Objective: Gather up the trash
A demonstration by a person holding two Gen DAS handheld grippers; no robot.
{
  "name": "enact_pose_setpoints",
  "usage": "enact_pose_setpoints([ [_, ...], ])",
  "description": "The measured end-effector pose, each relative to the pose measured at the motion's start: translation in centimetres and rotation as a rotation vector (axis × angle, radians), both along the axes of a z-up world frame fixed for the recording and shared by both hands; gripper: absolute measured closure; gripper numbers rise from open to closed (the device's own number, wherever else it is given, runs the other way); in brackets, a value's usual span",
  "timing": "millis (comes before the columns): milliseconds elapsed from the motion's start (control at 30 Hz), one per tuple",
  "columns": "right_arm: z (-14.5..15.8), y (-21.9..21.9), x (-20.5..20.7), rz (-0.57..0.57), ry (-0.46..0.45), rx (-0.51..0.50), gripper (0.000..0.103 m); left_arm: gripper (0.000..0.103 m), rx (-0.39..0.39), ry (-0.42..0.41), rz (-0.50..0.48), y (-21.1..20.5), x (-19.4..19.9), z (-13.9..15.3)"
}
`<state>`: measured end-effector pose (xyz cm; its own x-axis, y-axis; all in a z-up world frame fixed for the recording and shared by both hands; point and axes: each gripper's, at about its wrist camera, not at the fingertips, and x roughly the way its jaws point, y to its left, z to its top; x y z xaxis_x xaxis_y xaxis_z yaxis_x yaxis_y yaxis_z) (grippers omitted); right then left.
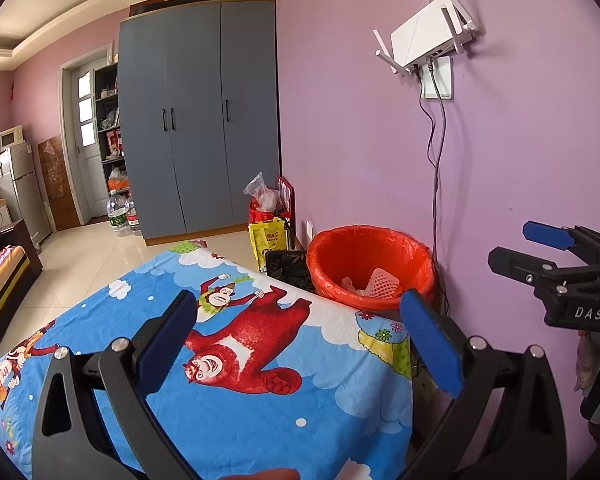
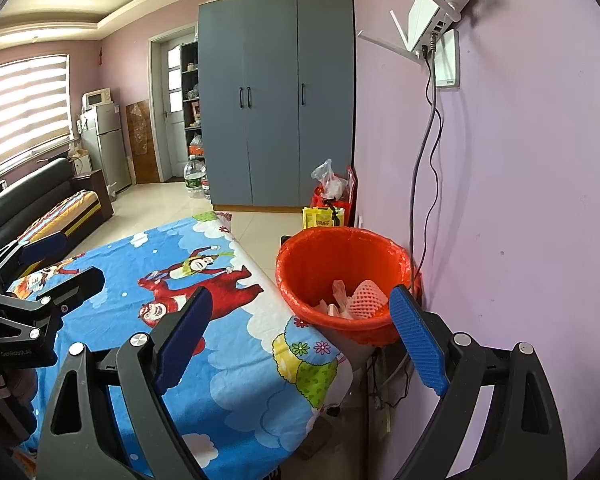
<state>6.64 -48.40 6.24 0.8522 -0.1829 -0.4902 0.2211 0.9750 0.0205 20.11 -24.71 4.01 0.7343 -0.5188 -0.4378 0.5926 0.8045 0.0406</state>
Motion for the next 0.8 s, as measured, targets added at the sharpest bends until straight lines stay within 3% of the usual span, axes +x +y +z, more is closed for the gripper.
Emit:
enact_pose_setpoints([
  [800, -0.4, -0.1, 0.0, 0.000, 0.003, 0.007, 0.018, 0.005, -0.003, 0.001, -0.032, 0.5, -0.1, -1.0],
])
